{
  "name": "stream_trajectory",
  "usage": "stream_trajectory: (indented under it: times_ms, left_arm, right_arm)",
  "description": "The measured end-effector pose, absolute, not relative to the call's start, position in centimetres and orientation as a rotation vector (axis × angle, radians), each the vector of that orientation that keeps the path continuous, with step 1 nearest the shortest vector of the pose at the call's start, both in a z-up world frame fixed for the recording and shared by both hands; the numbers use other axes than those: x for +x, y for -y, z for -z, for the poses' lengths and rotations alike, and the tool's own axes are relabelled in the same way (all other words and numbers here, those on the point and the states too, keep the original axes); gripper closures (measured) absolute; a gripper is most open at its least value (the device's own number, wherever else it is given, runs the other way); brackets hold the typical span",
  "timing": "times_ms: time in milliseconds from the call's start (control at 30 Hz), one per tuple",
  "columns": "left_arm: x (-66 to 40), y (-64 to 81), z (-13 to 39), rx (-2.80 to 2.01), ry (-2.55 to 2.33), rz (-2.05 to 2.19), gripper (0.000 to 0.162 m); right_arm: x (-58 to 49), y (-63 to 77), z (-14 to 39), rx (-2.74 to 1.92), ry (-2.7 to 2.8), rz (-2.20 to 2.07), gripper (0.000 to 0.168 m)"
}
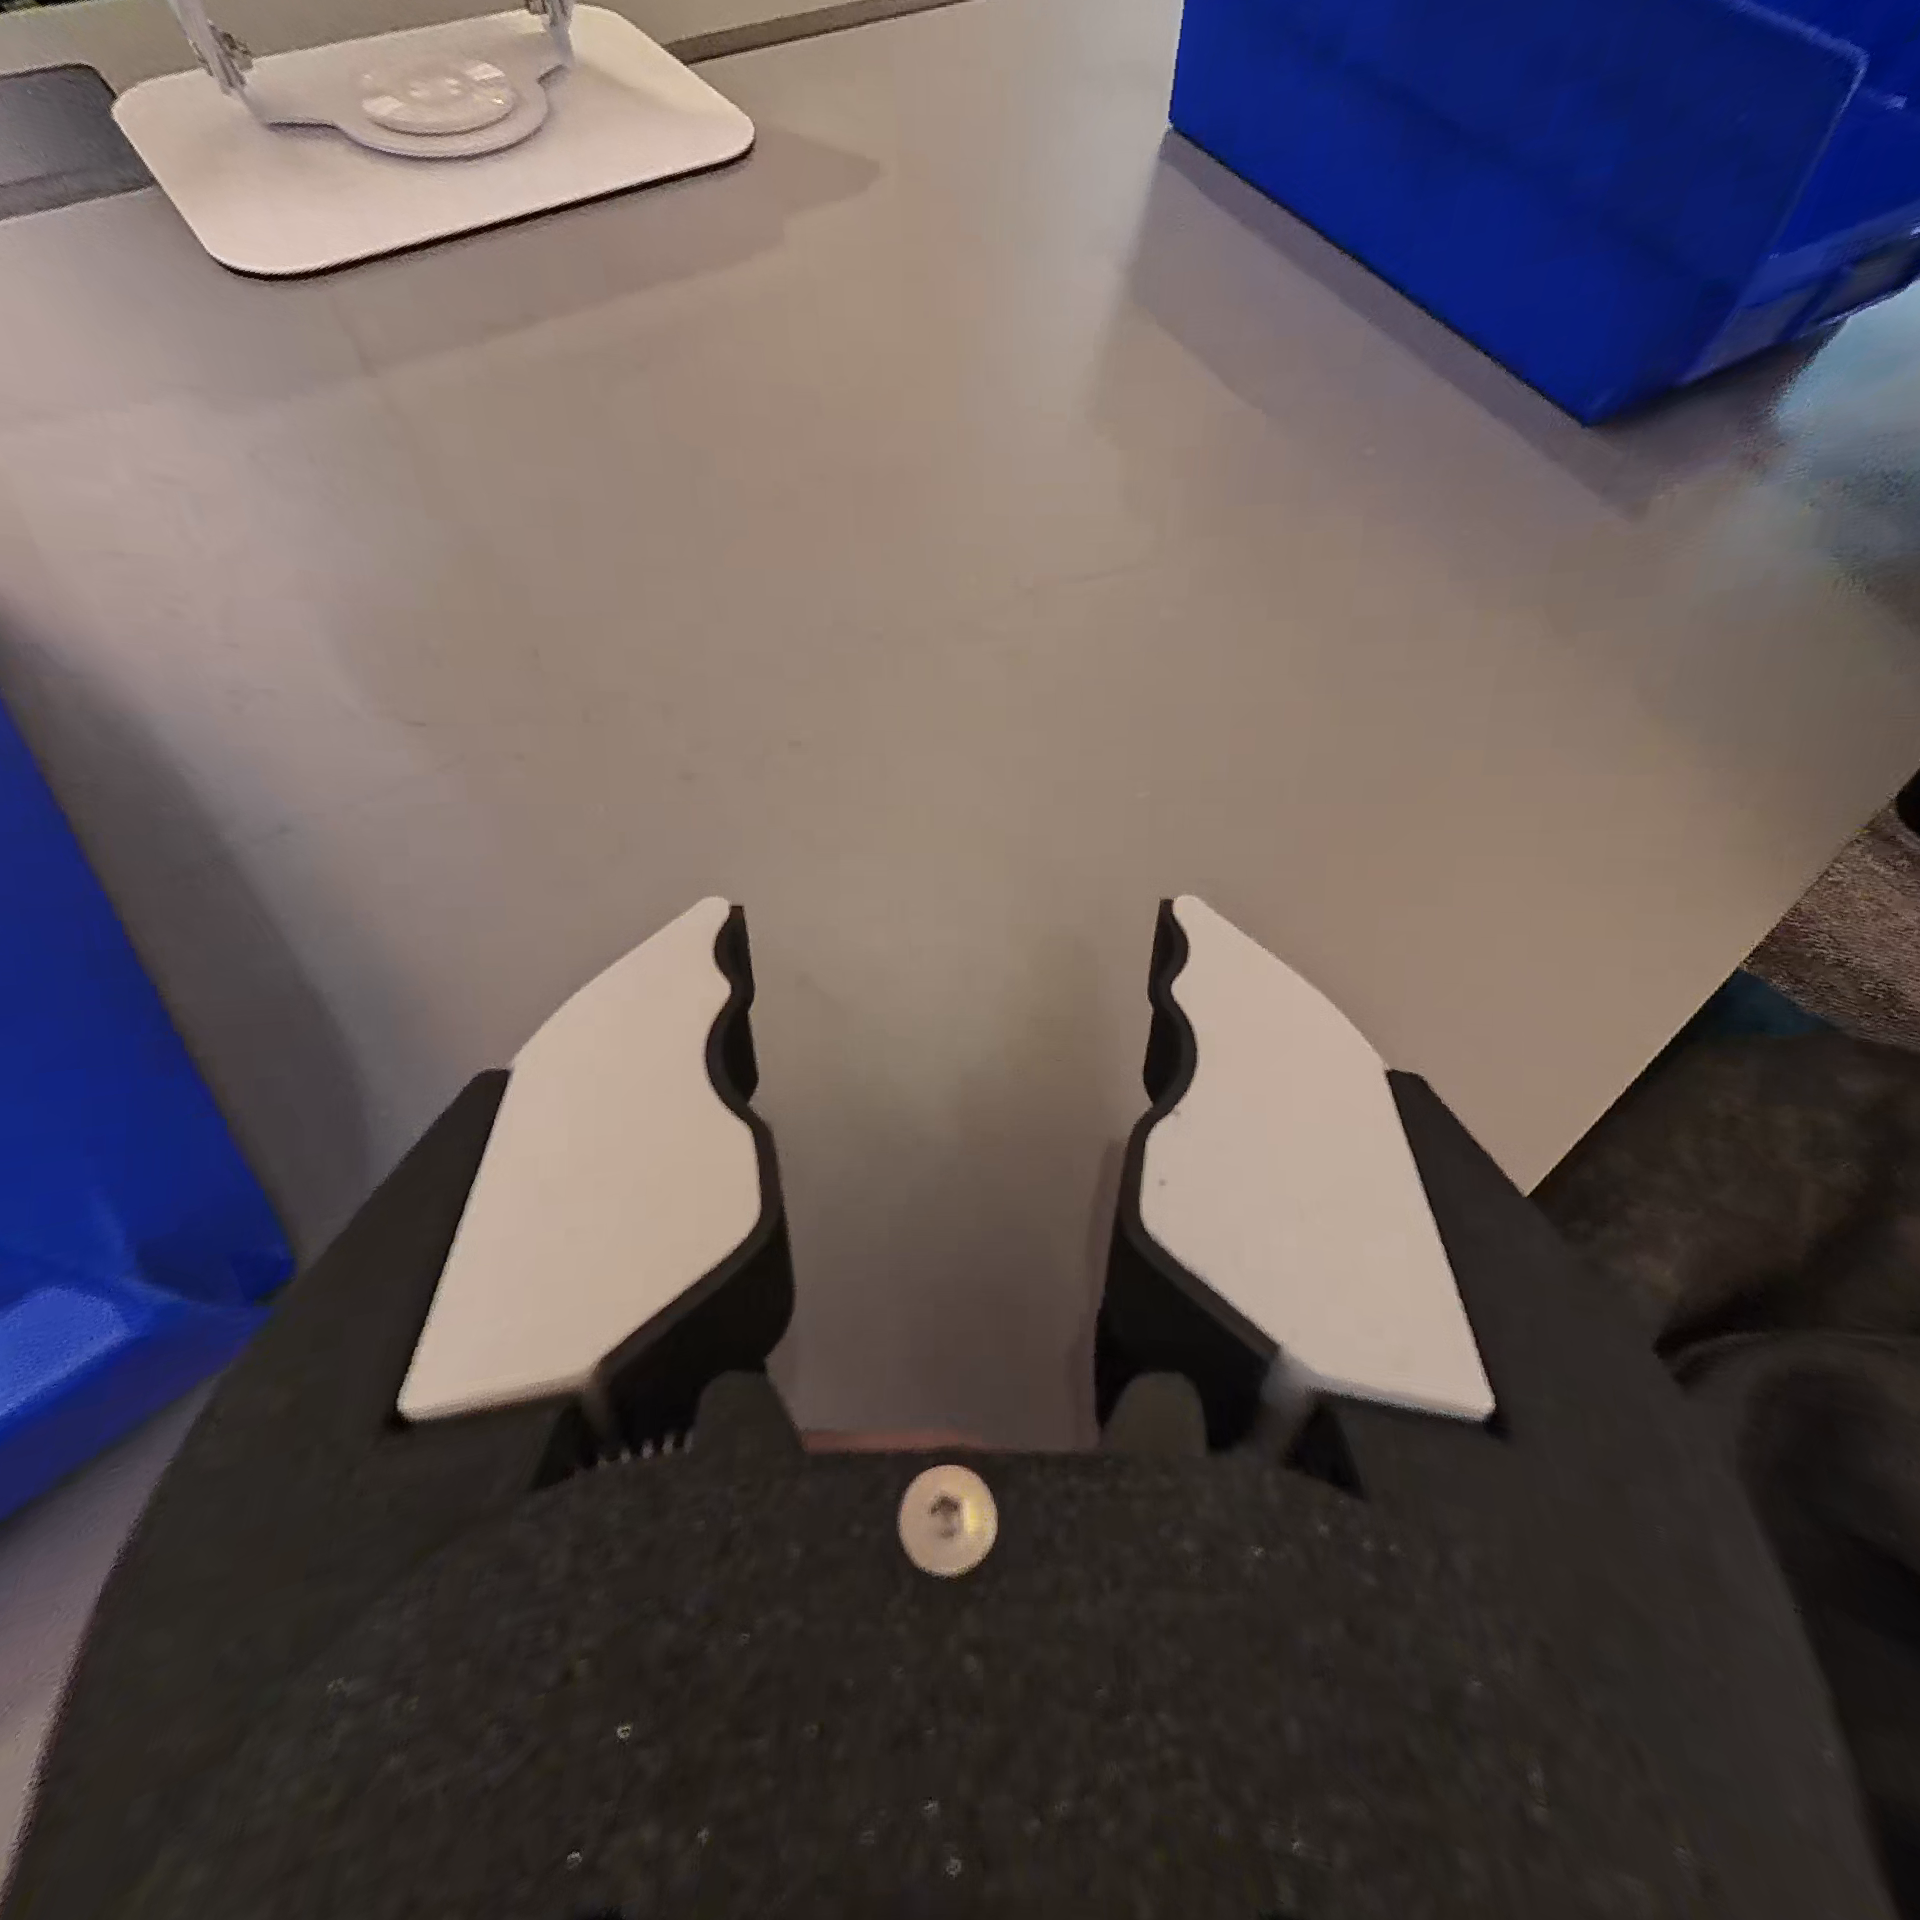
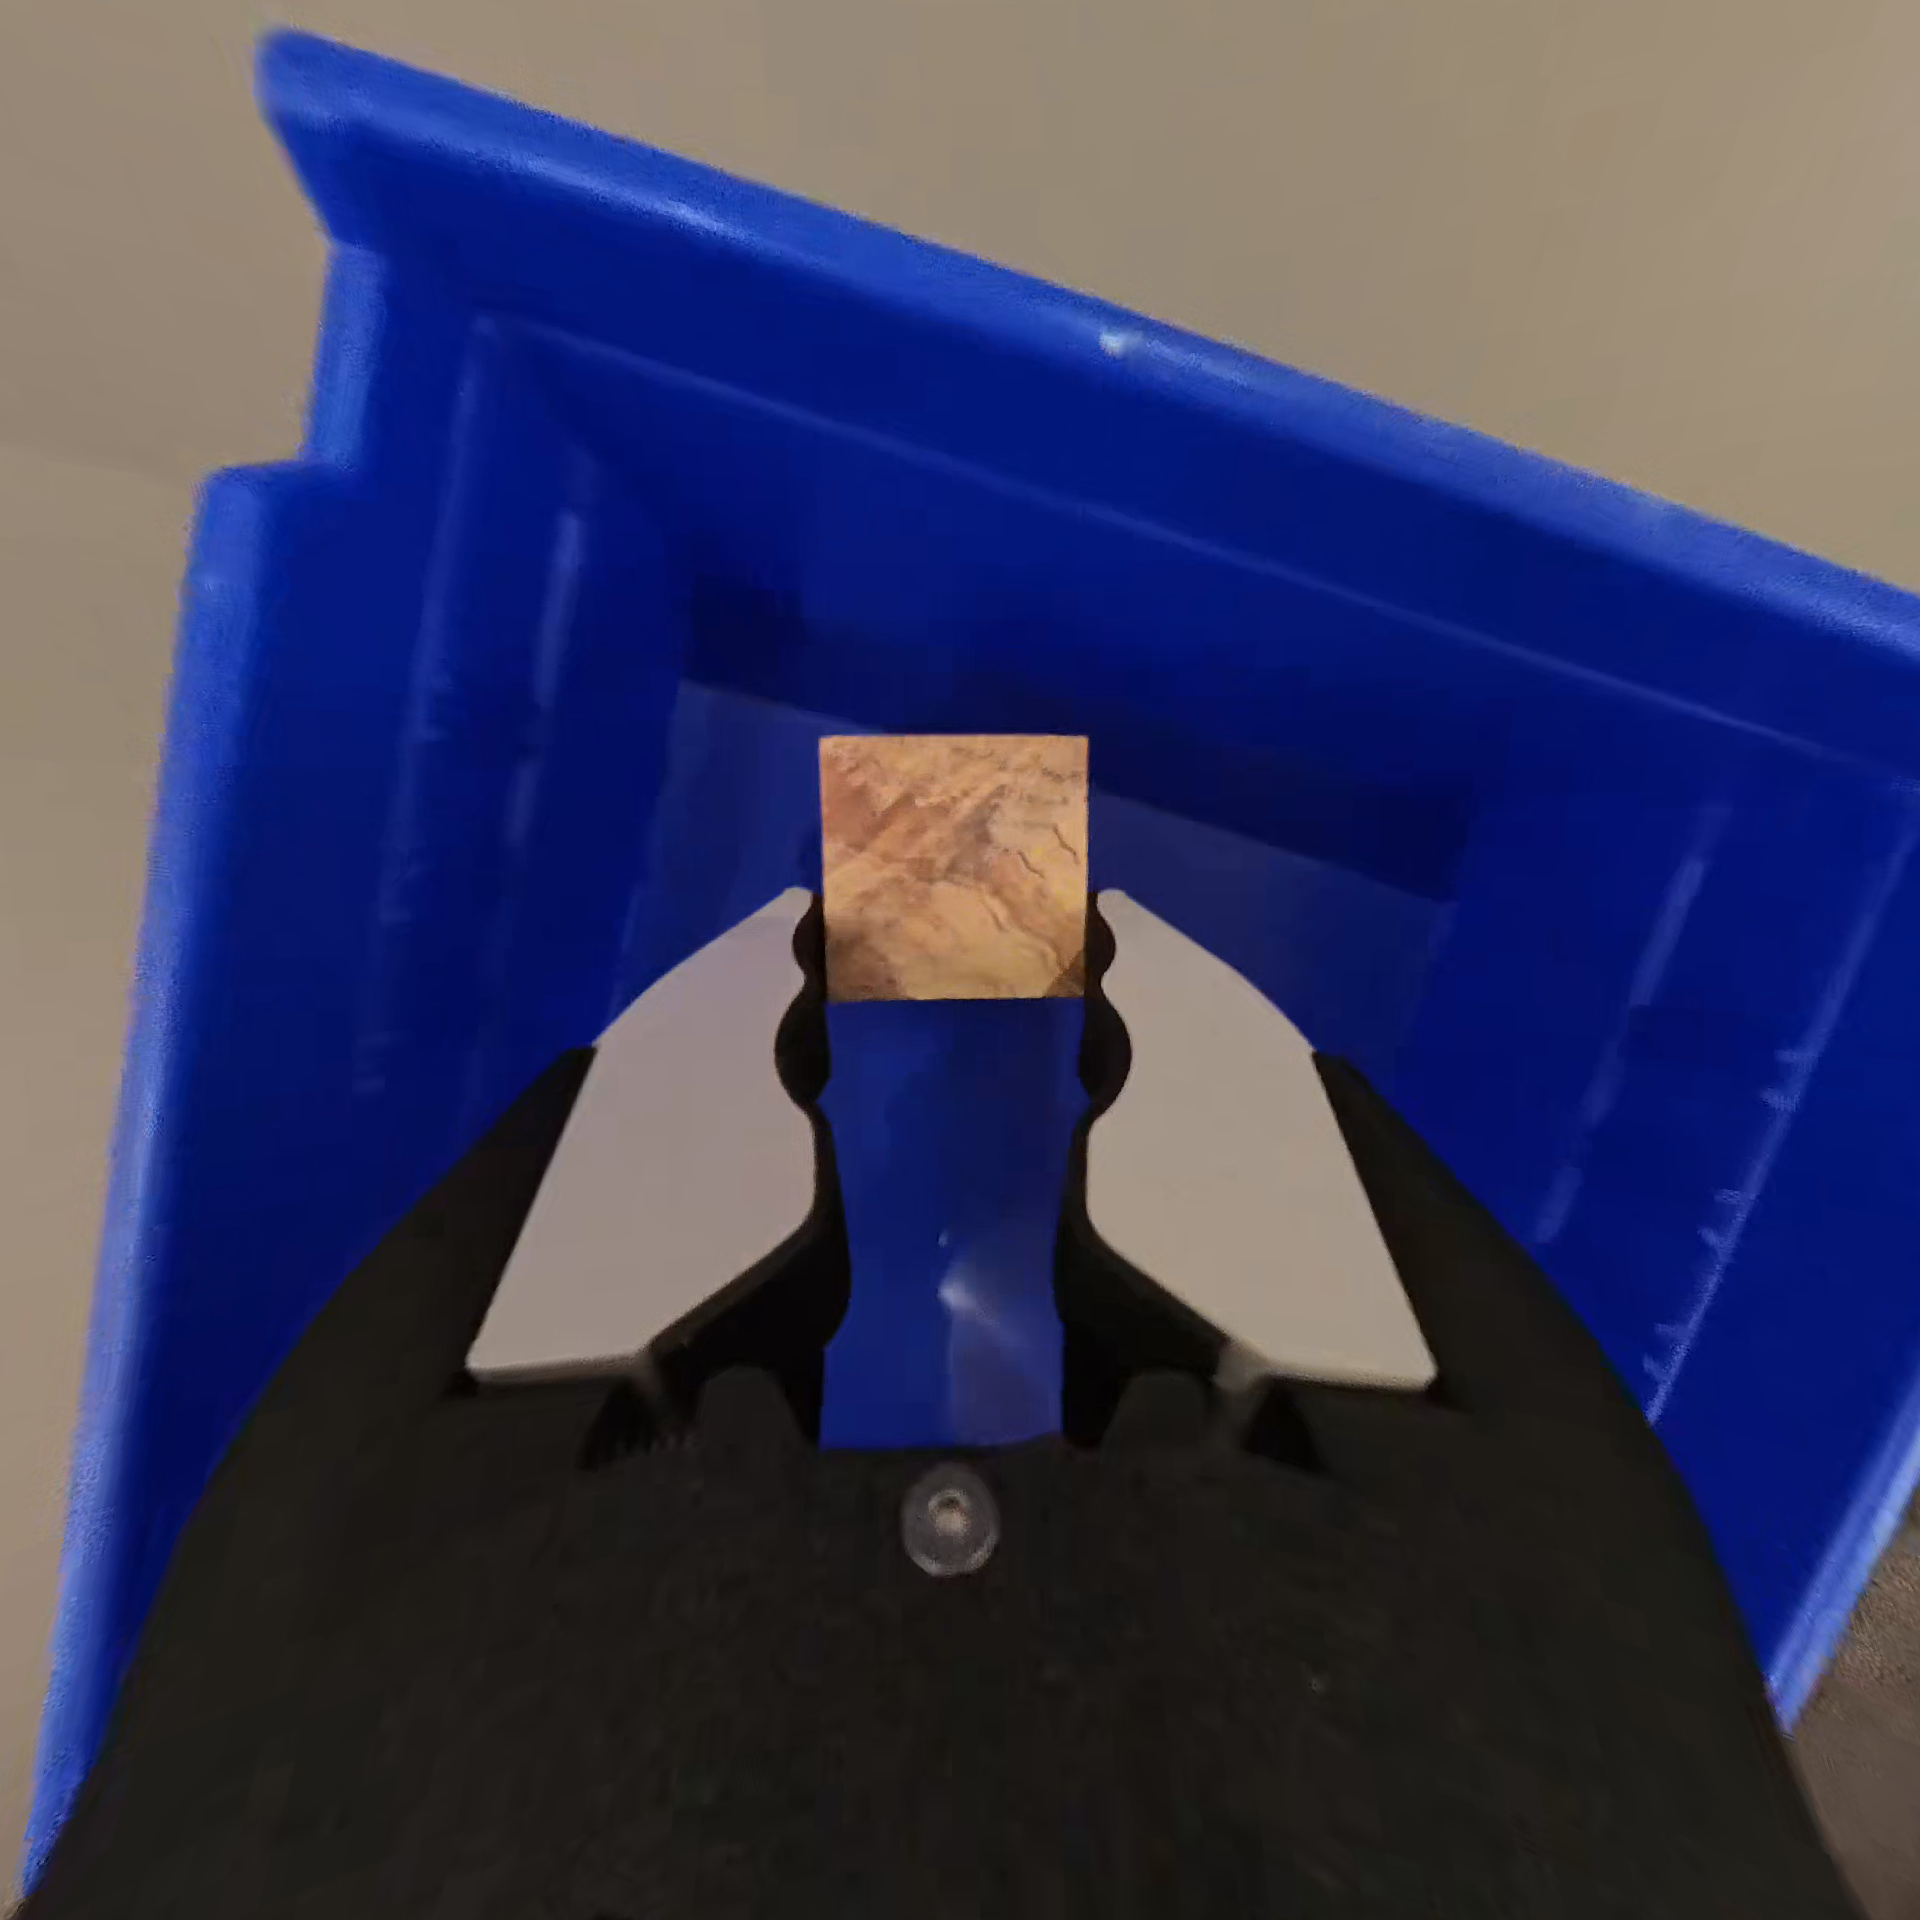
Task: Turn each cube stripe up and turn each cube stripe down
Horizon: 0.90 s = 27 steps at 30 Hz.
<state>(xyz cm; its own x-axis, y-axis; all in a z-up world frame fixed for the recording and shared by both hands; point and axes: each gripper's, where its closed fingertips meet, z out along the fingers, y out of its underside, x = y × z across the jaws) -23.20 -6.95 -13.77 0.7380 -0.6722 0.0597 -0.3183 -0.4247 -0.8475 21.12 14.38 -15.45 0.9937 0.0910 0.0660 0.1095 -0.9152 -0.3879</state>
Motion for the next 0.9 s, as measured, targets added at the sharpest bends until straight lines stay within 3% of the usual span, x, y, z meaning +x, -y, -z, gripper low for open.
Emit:
stream_trajectory:
  times_ms: [300, 367, 433, 600, 667, 733, 900]
  left_arm:
    - [-22.9, 7.2, 14.5, -2.076, -0.756, 0.549, 0.089]
    - [-22.9, 7.2, 14.5, -2.077, -0.764, 0.539, 0.089]
    - [-23.0, 7.1, 14.6, -2.077, -0.762, 0.534, 0.089]
    - [-22.8, 7.1, 14.4, -2.082, -0.746, 0.574, 0.089]
    - [-22.7, 7.2, 14.5, -2.086, -0.751, 0.589, 0.089]
    - [-22.6, 7.3, 14.8, -2.092, -0.763, 0.589, 0.089]
    - [-21.9, 8.0, 14.8, -2.087, -0.821, 0.603, 0.092]
  right_arm:
    - [20.8, -15.2, 18.2, -2.791, 0.14, 0.053, 0.122]
    - [20.5, -15.3, 17.3, -2.744, 0.1, -0.007, 0.095]
    - [20.0, -15.0, 14.1, -2.622, 0.083, -0.08, 0.093]
    - [13.2, -8.6, 0.3, -1.96, 0.179, -0.358, 0.104]
    - [6.7, -2.9, -1.6, -1.767, 0.314, -0.573, 0.111]
    - [0.1, 2.4, 1.6, -1.787, 0.435, -0.746, 0.095]
    - [-10.4, 11.0, 10.0, -1.89, 0.701, -1.018, 0.1]
